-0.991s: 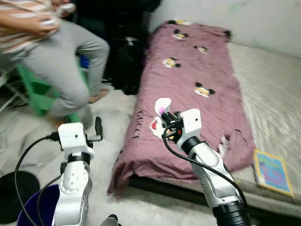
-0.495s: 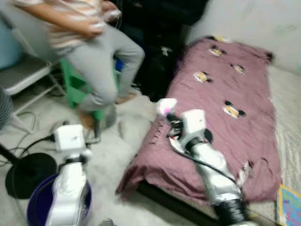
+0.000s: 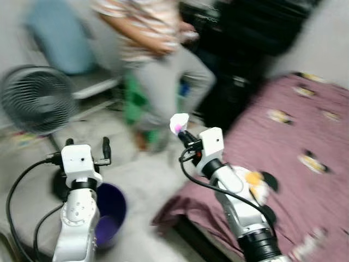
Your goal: Clean up the room
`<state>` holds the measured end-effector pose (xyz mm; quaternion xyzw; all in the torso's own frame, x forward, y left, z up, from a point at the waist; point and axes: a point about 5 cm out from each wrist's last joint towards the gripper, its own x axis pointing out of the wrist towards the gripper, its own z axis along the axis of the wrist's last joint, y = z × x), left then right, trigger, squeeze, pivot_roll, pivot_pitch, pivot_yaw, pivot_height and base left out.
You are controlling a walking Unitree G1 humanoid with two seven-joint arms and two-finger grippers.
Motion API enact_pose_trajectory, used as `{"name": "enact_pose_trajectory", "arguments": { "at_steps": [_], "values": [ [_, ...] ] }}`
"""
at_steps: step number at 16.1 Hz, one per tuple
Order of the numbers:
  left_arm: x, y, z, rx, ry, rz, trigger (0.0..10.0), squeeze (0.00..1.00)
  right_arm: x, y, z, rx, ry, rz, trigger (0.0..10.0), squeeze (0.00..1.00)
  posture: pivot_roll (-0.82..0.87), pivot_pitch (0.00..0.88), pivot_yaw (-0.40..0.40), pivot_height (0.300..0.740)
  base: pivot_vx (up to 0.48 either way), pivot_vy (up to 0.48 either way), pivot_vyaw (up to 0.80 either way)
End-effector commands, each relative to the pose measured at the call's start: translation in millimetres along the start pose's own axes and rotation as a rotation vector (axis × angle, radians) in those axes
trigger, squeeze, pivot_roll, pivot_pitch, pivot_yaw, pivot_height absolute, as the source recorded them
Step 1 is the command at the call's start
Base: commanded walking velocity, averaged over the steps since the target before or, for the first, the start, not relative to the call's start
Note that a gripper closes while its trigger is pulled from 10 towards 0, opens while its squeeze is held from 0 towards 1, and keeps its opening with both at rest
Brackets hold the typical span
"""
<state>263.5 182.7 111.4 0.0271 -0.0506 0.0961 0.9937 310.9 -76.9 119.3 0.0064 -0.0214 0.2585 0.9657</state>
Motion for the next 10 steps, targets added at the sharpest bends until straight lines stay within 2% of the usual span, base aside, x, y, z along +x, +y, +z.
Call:
{"name": "enact_pose_trajectory", "arguments": {
  "at_steps": [1, 10],
  "values": [
    [-1.6, -5.8, -2.6, 0.012, 0.008, -0.015, 10.0, 0.0, -1.4, -5.5, 0.0, -0.003, -0.001, -0.019, 10.0, 0.0, -0.01, 0.018, -0.108, 0.74, 0.0, 0.0, 0.8],
    [-3.7, -8.5, -3.2, 0.01, 0.005, -0.008, 10.0, 0.0, -2.1, 2.5, -0.5, -0.011, -0.001, 0.035, 10.0, 0.0, -0.02, 0.037, -0.122, 0.74, 0.0, 0.0, 0.8]
  ]
}}
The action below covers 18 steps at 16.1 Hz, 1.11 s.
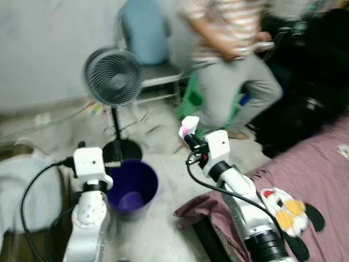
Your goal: Clean up the room
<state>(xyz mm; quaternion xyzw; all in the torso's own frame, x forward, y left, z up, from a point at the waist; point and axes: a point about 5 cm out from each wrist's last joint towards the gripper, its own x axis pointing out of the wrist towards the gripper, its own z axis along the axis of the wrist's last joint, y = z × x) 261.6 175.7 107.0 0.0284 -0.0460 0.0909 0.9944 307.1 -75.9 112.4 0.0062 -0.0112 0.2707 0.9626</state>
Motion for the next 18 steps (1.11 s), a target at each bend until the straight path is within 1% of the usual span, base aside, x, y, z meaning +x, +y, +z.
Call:
{"name": "enact_pose_trajectory", "arguments": {
  "at_steps": [1, 4, 10, 13, 18],
  "values": [
    [-0.1, -2.8, 0.4, 0.002, -0.003, -0.004, 10.0, 0.0, 0.4, 0.4, 5.7, -0.019, -0.02, 0.014, 10.0, 0.0, -0.02, 0.037, -0.122, 0.74, 0.0, 0.0, 0.8],
    [0.1, -3.9, 2.4, -0.017, -0.01, -0.014, 10.0, 0.0, 0.5, 1.8, 5.8, -0.02, -0.02, 0.023, 10.0, 0.0, -0.02, 0.042, -0.123, 0.74, 0.0, 0.0, 0.8],
    [1.8, -5.8, 5.2, -0.026, -0.018, -0.035, 10.0, 0.0, 0.9, 4.2, 5.7, -0.017, -0.021, 0.028, 10.0, 0.0, -0.01, 0.049, -0.119, 0.74, 0.0, 0.0, 0.79],
    [-0.3, -11.3, 8.1, -0.05, -0.044, -0.089, 10.0, 0.0, 0.3, 3.4, 4.8, -0.01, -0.02, 0.019, 10.0, 0.0, -0.01, 0.05, -0.118, 0.74, 0.0, 0.0, 0.0],
    [-1.0, -12.1, 8.9, -0.053, -0.047, -0.097, 10.0, 0.0, 0.4, 5.2, 5.0, -0.014, -0.021, 0.028, 10.0, 0.0, -0.01, 0.052, -0.12, 0.74, 0.0, 0.0, 0.0]
  ]
}}
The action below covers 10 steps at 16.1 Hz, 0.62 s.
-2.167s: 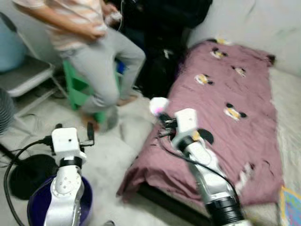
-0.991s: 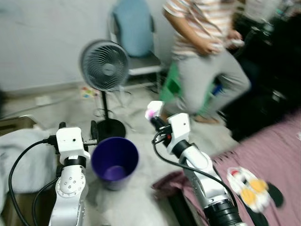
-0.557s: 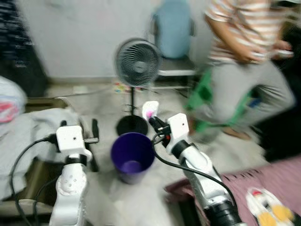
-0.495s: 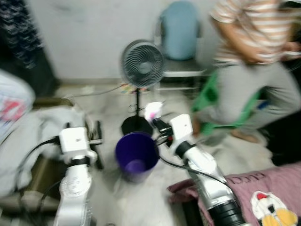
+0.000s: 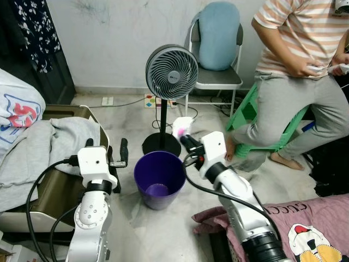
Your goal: Clean up the room
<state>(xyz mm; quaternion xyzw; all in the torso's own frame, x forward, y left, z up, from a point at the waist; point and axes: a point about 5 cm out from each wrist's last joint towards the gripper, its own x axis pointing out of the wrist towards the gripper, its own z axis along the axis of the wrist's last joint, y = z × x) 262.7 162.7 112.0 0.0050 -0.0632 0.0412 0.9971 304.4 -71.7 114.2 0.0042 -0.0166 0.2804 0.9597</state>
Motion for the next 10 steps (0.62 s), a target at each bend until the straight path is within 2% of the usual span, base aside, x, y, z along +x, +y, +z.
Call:
{"name": "enact_pose_trajectory", "arguments": {
  "at_steps": [1, 2, 8, 10],
  "values": [
    [-0.2, 0.1, 3.1, 0.001, -0.014, -0.003, 10.0, 0.0, 0.6, 0.3, 3.3, -0.007, -0.012, 0.008, 10.0, 0.0, -0.01, 0.053, -0.121, 0.74, 0.0, 0.0, 0.0],
    [-0.2, 0.0, 3.1, 0.0, -0.015, -0.006, 10.0, 0.0, 0.7, 0.4, 3.4, -0.007, -0.012, 0.009, 10.0, 0.0, -0.01, 0.055, -0.121, 0.74, 0.0, 0.0, 0.0],
    [-0.8, -1.0, 2.2, -0.001, -0.011, -0.015, 10.0, 0.0, 1.0, 1.0, 3.7, -0.006, -0.014, 0.014, 10.0, 0.0, -0.01, 0.053, -0.122, 0.74, 0.245, 0.0, 0.0],
    [-0.4, -1.3, 3.5, -0.006, -0.015, -0.024, 10.0, 0.0, 2.2, 0.9, 4.6, -0.013, -0.021, 0.015, 10.0, 0.0, 0.0, 0.049, -0.122, 0.74, 0.285, 0.0, 0.67]
  ]
}}
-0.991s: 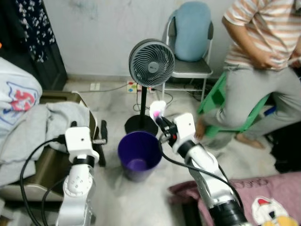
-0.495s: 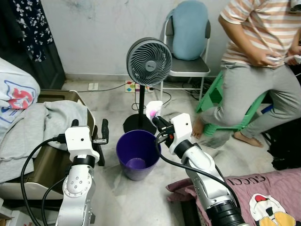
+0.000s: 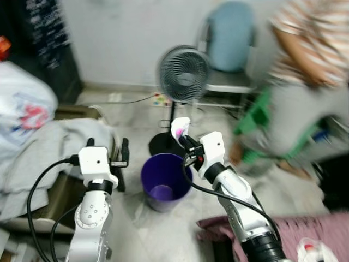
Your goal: Clean up the room
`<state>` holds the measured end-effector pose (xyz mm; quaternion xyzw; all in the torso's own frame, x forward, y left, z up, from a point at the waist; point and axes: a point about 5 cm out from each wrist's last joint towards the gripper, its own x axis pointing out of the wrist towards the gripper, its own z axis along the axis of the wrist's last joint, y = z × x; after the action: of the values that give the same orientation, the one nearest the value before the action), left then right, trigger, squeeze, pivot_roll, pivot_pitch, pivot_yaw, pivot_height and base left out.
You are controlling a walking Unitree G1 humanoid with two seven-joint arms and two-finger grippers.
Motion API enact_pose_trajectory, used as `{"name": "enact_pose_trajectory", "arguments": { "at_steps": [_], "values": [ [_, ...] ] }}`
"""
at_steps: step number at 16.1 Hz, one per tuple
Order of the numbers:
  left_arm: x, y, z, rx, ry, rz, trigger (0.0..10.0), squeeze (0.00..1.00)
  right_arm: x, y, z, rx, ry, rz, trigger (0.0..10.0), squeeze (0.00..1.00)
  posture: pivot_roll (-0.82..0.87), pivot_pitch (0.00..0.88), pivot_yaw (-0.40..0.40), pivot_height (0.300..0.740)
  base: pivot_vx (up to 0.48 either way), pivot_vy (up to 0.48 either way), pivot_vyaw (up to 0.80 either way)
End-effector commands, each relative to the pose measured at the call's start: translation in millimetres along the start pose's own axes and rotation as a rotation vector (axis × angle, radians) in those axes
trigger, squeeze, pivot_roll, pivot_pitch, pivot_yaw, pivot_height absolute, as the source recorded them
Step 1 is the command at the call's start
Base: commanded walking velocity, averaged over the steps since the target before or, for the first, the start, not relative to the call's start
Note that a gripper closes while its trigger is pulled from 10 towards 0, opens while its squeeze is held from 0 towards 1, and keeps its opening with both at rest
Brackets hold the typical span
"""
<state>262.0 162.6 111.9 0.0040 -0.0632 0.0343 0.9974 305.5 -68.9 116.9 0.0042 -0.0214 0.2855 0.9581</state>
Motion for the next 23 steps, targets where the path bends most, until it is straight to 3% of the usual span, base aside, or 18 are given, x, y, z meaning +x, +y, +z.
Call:
{"name": "enact_pose_trajectory", "arguments": {
  "at_steps": [1, 10, 13, 20, 23],
  "values": [
    [0.3, -1.4, 3.9, -0.003, -0.016, -0.013, 10.0, 0.0, -0.2, -0.5, 1.9, -0.009, -0.012, 0.005, 10.0, 0.0, 0.0, 0.049, -0.122, 0.74, 0.3, 0.0, 0.69],
    [0.2, -2.8, 2.5, -0.018, -0.007, -0.007, 10.0, 0.0, 0.1, -0.9, 0.0, -0.012, -0.002, 0.0, 10.0, 0.0, -0.01, 0.049, -0.122, 0.74, 0.131, 0.0, 0.16],
    [-0.4, -4.8, 4.4, -0.031, -0.023, -0.035, 10.0, 0.0, 0.3, -0.6, -0.8, -0.017, 0.0, -0.003, 10.0, 0.0, -0.01, 0.051, -0.12, 0.74, 0.087, 0.0, 0.69],
    [0.7, -7.1, 1.9, -0.043, -0.001, -0.027, 10.0, 0.0, -0.2, -3.1, -3.4, 0.017, 0.021, -0.026, 10.0, 0.0, -0.02, 0.054, -0.12, 0.74, 0.229, 0.0, 0.0],
    [0.3, -8.1, 2.2, -0.052, -0.006, -0.032, 10.0, 0.0, 0.3, -3.5, -3.7, 0.022, 0.026, -0.027, 10.0, 0.0, -0.02, 0.054, -0.12, 0.74, 0.0, 0.0, -0.8]
  ]
}}
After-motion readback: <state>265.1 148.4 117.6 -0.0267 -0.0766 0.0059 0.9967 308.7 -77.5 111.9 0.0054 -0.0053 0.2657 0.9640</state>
